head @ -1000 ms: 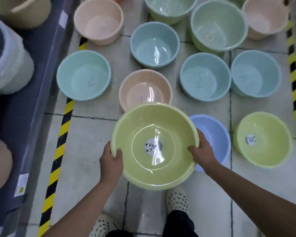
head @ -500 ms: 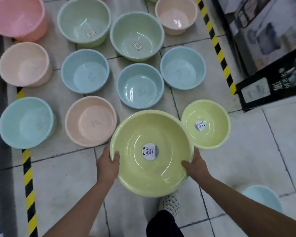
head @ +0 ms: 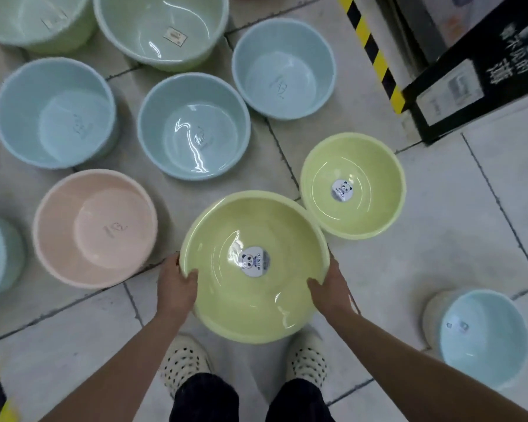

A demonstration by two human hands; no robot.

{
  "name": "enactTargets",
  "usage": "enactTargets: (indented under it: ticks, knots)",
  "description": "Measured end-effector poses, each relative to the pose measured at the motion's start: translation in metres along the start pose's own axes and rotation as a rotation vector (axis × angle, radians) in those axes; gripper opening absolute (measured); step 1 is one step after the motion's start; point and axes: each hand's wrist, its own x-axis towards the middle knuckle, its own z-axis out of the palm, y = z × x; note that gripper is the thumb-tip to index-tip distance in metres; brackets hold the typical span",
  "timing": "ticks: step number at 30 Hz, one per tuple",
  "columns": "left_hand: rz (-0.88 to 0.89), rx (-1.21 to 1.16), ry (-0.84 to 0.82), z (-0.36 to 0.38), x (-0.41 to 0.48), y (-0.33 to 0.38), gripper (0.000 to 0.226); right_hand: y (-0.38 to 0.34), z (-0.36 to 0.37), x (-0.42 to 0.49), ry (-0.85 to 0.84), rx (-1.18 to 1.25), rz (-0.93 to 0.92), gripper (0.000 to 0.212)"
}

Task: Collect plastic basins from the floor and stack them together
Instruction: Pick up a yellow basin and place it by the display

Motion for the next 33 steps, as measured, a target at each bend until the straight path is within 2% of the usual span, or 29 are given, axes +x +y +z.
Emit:
enactTargets:
  ticks: [9, 16, 20, 23, 27, 33]
  knots:
    - [0.085, 0.118, -0.104, 0.040, 0.079, -0.049, 0.039, 0.039, 0.053, 0.064, -0.038, 0.044, 0.059, 0.067]
    - [0.144, 0.248, -0.162, 0.050, 0.106, -0.054, 0.055, 0.055, 0.079, 0.082, -0.069, 0.135, 0.096, 0.059]
    - [0.148, 0.339, -0.175, 0.047, 0.103, -0.042, 0.050, 0.057, 0.079, 0.079, -0.073, 0.177, 0.128, 0.050]
    - [0.125, 0.347, -0.198, 0.041, 0.090, -0.018, 0.042, 0.054, 0.061, 0.068, -0.100, 0.238, 0.182, 0.041]
    - [0.059, 0.251, -0.200, 0.031, 0.053, 0.024, 0.038, 0.042, 0.022, 0.043, -0.091, 0.294, 0.197, 0.039]
    - [0.179, 0.283, -0.253, 0.011, 0.004, 0.133, 0.045, 0.008, -0.088, 0.005, -0.037, 0.337, 0.141, 0.045]
